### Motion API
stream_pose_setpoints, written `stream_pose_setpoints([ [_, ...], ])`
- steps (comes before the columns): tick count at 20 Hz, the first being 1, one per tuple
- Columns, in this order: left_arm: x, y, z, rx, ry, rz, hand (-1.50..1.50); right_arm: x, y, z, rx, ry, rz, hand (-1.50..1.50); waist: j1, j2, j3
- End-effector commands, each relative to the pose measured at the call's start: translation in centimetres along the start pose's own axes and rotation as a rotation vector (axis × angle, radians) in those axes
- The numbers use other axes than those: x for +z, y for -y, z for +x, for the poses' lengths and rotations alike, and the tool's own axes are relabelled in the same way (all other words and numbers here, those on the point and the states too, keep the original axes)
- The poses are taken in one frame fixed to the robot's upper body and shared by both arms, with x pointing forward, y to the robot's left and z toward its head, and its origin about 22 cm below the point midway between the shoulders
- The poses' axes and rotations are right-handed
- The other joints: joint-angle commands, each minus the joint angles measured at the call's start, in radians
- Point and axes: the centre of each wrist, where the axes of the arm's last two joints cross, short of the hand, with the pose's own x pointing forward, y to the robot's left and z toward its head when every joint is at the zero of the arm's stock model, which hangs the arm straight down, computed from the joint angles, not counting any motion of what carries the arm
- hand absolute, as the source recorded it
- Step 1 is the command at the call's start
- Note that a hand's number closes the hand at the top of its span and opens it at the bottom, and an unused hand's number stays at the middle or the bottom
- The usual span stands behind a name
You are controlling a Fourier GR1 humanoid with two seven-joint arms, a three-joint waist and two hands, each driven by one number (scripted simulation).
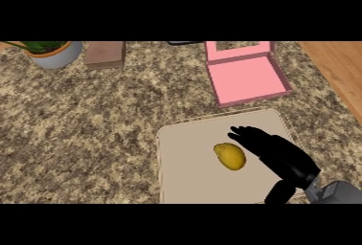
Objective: Pick the lemon from the tray and place it in the cardboard box
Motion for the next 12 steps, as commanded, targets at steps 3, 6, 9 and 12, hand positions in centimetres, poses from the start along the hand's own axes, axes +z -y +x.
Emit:
stream_pose_setpoints([
  [3, -2.6, 0.9, 11.1, 0.140, 0.646, -0.017, 0.00, -0.4, -1.3, 0.4, 0.011, -0.031, 0.039, -1.50, -0.022, 0.003, -0.010],
  [6, -3.0, 1.3, 11.1, 0.148, 0.650, -0.029, 0.00, -0.5, -1.3, 0.5, 0.025, -0.041, 0.036, -1.50, -0.020, 0.003, -0.011],
  [9, -3.3, 1.1, 11.3, 0.146, 0.666, -0.025, 0.00, -0.7, -2.2, 0.6, 0.024, -0.059, 0.047, -1.50, -0.016, 0.006, -0.008],
  [12, -3.6, 1.1, 11.6, 0.140, 0.697, -0.030, 0.00, -1.1, -2.2, 0.8, 0.023, -0.072, 0.044, -1.50, 0.005, 0.009, -0.007],
])
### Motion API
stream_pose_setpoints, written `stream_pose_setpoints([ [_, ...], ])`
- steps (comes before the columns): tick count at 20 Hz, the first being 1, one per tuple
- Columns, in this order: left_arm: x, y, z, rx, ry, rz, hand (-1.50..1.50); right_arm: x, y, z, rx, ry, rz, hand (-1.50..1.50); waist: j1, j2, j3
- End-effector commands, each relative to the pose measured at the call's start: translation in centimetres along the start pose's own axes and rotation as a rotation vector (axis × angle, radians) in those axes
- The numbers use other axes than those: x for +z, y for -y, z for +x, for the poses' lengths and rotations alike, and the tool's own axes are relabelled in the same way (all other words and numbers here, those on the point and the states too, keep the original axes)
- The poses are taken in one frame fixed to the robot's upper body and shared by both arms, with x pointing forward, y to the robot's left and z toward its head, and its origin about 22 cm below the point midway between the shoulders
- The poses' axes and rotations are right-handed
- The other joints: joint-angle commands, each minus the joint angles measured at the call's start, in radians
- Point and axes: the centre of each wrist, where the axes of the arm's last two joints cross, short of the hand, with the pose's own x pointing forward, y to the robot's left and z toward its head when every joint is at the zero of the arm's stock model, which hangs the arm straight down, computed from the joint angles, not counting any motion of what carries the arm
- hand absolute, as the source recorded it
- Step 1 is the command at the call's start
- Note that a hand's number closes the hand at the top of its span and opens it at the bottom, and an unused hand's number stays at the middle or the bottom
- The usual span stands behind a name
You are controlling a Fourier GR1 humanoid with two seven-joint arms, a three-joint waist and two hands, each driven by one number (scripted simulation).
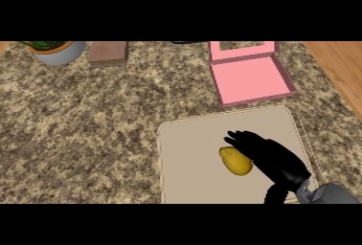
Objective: Pick the lemon from the tray and place it in the cardboard box
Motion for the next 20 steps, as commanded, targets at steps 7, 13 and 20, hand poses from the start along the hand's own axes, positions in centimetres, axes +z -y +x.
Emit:
stream_pose_setpoints([
  [7, -7.2, 2.4, 19.7, 0.223, 0.814, -0.075, 0.00, -1.6, -2.5, 1.1, 0.074, -0.138, -0.045, -1.50, 0.066, 0.035, 0.005],
  [13, -10.8, 5.9, 26.4, 0.206, 0.834, -0.129, 0.00, -1.0, -4.4, -1.1, 0.063, -0.196, -0.032, 1.50, 0.144, 0.026, 0.006],
  [20, -14.2, 5.6, 25.8, 0.201, 0.841, -0.155, 0.00, -0.2, -4.0, -3.9, 0.122, -0.195, -0.121, 1.50, 0.164, 0.024, 0.006],
])
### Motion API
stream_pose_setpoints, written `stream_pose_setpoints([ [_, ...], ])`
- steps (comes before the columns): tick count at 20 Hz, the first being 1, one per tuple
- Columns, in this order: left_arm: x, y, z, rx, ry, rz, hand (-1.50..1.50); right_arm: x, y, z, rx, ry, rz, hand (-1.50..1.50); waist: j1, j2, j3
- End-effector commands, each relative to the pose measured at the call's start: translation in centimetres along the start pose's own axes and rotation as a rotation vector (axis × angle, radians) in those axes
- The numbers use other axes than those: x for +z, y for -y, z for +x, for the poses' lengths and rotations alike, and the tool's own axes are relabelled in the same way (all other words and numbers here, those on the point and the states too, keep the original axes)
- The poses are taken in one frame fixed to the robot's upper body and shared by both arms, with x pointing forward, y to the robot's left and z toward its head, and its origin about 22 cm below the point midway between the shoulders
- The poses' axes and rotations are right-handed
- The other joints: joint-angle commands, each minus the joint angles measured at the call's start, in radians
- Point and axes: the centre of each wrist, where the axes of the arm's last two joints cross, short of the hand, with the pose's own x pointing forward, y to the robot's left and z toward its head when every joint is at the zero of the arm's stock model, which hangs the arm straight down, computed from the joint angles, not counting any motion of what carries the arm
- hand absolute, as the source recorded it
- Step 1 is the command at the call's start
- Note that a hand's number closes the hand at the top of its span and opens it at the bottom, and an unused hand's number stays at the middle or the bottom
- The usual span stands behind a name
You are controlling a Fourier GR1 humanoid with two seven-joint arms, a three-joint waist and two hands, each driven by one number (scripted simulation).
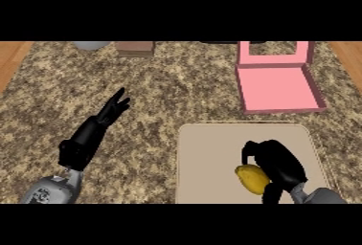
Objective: Pick the lemon from the tray and place it in the cardboard box
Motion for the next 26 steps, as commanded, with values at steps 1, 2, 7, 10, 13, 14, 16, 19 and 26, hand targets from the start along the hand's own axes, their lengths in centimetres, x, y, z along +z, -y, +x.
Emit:
stream_pose_setpoints([
  [1, -2.5, 0.4, -0.9, 0.013, 0.007, -0.019, 0.00, 0.4, -0.1, -0.1, 0.023, -0.044, -0.028, 1.50, 0.010, 0.010, 0.015],
  [2, -1.8, 1.2, -0.3, 0.008, 0.011, -0.029, 0.00, 0.6, -0.8, -1.6, 0.038, -0.029, -0.050, 1.50, 0.014, 0.009, 0.015],
  [7, -0.9, 0.8, -1.4, 0.001, 0.019, -0.013, 0.00, 0.2, -0.5, -2.6, 0.076, -0.070, -0.148, 1.50, 0.018, 0.009, 0.015],
  [10, -0.2, 1.1, -1.6, 0.009, 0.026, -0.024, 0.00, 2.1, 1.9, -3.1, 0.117, -0.077, -0.276, 1.50, 0.013, 0.007, 0.015],
  [13, -1.8, -0.3, -0.4, 0.003, 0.010, 0.011, 0.00, 3.2, 3.5, -2.8, 0.152, -0.074, -0.379, 1.50, 0.008, 0.007, 0.015],
  [14, -2.1, 0.7, 0.4, 0.008, 0.009, -0.015, 0.00, 3.2, 4.1, -2.3, 0.138, -0.063, -0.429, 1.50, 0.007, 0.006, 0.015],
  [16, -1.5, 0.2, -0.6, 0.001, 0.016, -0.003, 0.00, 6.4, 6.5, -2.3, 0.143, -0.044, -0.444, 1.50, -0.001, 0.005, 0.015],
  [19, -1.1, -0.2, -0.8, -0.007, -0.005, 0.006, 0.00, 9.0, 8.0, 1.5, 0.072, -0.003, -0.483, 1.50, -0.003, 0.003, 0.014],
  [26, -0.7, -0.3, -0.6, 0.009, 0.000, -0.012, 0.00, 15.1, 13.0, 4.1, -0.034, 0.098, -0.619, 1.50, -0.007, 0.002, 0.015],
])
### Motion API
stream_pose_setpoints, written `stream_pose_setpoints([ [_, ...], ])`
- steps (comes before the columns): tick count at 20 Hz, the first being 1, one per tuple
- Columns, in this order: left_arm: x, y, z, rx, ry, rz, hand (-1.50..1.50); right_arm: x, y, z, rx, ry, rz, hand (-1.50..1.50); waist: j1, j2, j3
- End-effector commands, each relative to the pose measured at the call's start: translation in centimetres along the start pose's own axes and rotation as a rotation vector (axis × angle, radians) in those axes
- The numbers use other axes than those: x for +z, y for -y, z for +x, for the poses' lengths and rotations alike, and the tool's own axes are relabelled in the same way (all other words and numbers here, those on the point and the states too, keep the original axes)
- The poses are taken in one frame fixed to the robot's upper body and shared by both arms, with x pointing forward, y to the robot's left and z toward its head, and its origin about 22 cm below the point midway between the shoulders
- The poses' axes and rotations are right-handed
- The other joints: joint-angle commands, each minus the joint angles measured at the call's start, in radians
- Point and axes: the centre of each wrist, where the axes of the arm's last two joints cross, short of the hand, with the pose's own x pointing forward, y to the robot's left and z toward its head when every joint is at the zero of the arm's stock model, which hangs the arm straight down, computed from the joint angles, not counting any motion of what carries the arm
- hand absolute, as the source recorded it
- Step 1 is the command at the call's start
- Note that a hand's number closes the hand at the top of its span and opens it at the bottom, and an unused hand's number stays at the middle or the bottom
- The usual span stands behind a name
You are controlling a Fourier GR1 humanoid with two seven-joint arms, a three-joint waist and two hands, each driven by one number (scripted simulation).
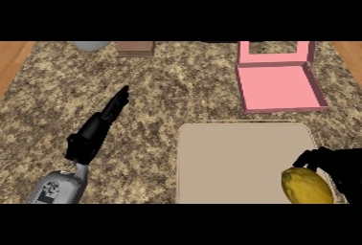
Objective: Pick the lemon from the tray and place it in the cardboard box
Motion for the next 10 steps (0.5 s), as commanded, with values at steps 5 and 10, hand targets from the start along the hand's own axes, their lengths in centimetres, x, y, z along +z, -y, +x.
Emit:
stream_pose_setpoints([
  [5, -0.6, -1.1, -0.3, -0.003, -0.005, 0.016, 0.00, 1.4, 5.8, 1.0, -0.131, -0.067, -0.151, 1.50, 0.002, 0.003, 0.000],
  [10, 0.6, -0.9, 0.8, 0.013, 0.000, -0.012, 0.00, 0.1, 7.4, 0.6, -0.112, -0.166, -0.186, 1.50, 0.018, 0.004, 0.000],
])
